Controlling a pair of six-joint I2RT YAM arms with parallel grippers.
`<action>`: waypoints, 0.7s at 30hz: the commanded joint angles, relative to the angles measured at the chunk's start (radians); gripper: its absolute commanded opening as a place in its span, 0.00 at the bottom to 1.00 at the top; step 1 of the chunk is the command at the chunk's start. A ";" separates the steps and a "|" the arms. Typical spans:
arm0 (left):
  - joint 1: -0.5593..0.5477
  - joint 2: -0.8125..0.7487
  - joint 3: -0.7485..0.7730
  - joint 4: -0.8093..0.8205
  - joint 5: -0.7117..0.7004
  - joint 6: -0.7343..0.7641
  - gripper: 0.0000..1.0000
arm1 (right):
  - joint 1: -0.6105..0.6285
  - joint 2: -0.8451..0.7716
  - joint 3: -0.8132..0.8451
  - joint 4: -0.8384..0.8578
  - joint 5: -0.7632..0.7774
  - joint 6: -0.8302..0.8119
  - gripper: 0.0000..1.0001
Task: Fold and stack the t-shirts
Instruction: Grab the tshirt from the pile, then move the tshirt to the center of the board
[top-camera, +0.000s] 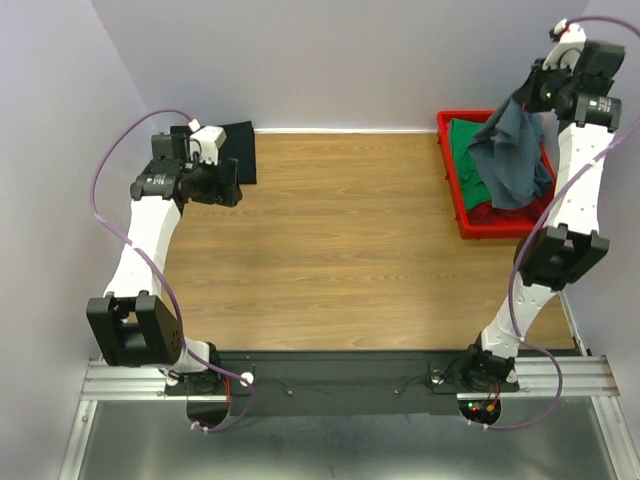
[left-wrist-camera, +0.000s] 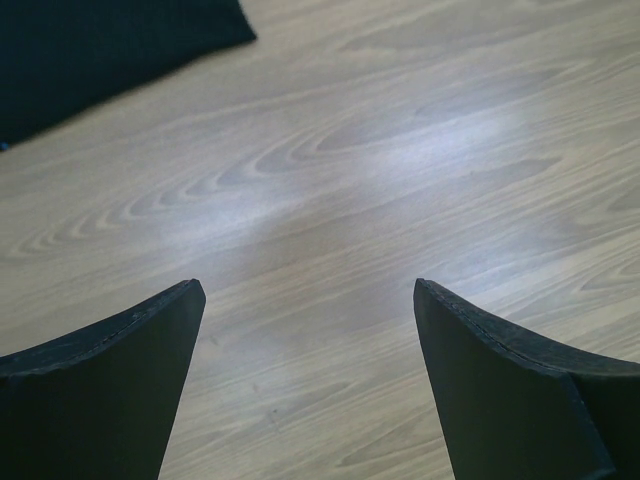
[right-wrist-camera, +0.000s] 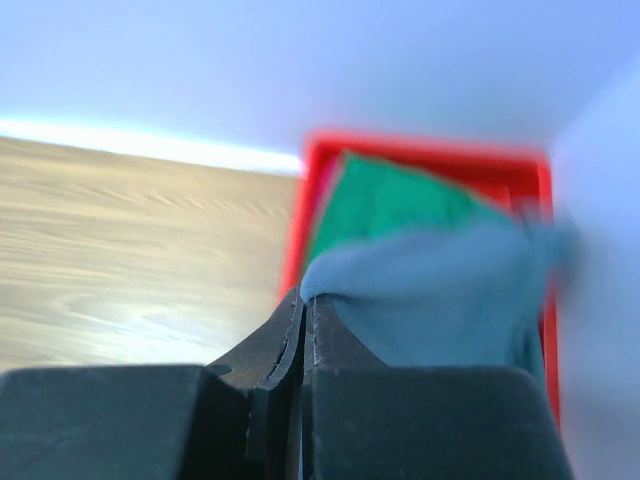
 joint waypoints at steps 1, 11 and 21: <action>0.016 -0.058 0.085 0.002 0.086 -0.058 0.98 | 0.021 -0.124 0.055 0.133 -0.200 0.004 0.01; 0.072 -0.067 0.150 0.008 0.248 -0.131 0.98 | 0.032 -0.326 -0.017 0.766 -0.410 0.424 0.01; 0.091 -0.121 0.162 0.100 0.296 -0.214 0.98 | 0.229 -0.293 0.119 1.243 -0.257 0.758 0.01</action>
